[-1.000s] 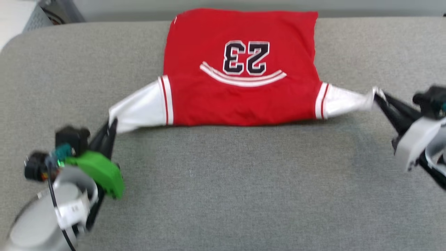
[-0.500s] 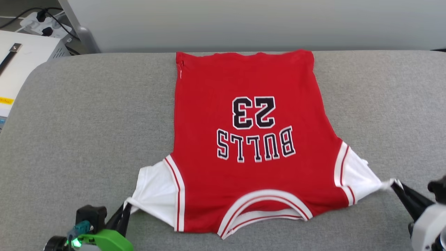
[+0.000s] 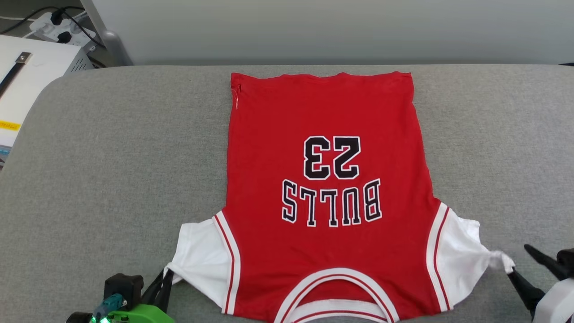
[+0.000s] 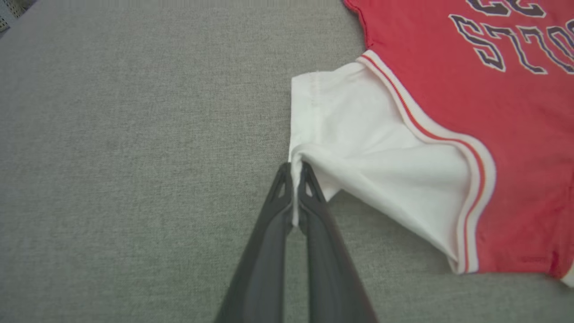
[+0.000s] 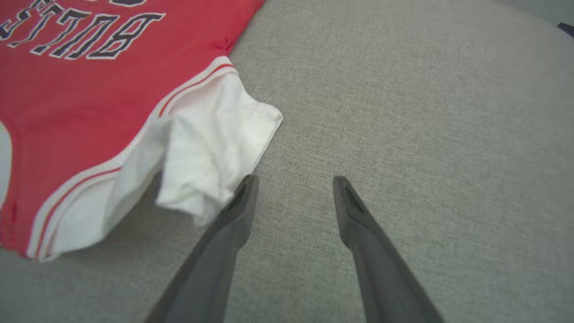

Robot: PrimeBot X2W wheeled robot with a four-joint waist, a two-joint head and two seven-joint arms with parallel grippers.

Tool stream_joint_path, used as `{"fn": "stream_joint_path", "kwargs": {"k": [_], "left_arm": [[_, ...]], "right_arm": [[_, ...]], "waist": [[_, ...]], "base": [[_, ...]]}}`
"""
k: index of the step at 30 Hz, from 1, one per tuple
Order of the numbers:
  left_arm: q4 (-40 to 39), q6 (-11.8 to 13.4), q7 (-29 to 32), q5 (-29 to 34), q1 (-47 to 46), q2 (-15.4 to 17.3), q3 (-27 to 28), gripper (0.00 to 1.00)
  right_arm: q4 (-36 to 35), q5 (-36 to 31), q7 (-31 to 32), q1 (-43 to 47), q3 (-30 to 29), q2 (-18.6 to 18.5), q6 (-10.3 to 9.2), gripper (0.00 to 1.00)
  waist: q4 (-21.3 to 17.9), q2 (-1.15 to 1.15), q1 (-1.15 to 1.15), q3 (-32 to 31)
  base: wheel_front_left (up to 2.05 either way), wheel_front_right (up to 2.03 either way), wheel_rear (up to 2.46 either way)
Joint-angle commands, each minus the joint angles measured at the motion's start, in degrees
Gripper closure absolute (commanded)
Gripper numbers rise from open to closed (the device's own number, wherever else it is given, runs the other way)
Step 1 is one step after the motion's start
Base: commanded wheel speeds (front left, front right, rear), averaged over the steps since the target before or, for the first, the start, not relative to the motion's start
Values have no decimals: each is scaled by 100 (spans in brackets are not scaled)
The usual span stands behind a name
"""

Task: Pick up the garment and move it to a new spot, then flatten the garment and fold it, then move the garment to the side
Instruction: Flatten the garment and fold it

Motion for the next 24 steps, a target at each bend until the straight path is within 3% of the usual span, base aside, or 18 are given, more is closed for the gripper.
{"fn": "stream_joint_path", "kwargs": {"k": [1, 7, 12, 19, 24], "left_arm": [[-44, 31, -33, 106, -127, -44, 55, 100], [-446, 63, -34, 511, -390, -165, 261, 100], [-862, 120, -34, 850, -692, -257, 353, 100], [-1254, 116, -34, 1323, -1114, -473, 354, 100], [-1388, 14, -34, 1567, -1335, -730, 406, 100]], "right_arm": [[-116, -103, 55, -41, -189, -23, -10, 0], [-791, -281, 272, -521, -1296, -173, -10, 0], [-1435, -250, 899, -1466, -1967, -250, -10, 0], [-1596, -282, 2239, -3546, -1716, -464, -10, 0], [-827, -258, 3764, -5093, -1136, -336, -10, 0]], "waist": [[26, 0, 1, 61], [213, 0, 1, 362], [528, 0, 1, 823], [1037, 0, 1, 1659], [1344, 0, 1, 2213]], "base": [[0, 0, 0], [0, 0, 0], [0, 0, 0], [0, 0, 0], [0, 0, 0]]}}
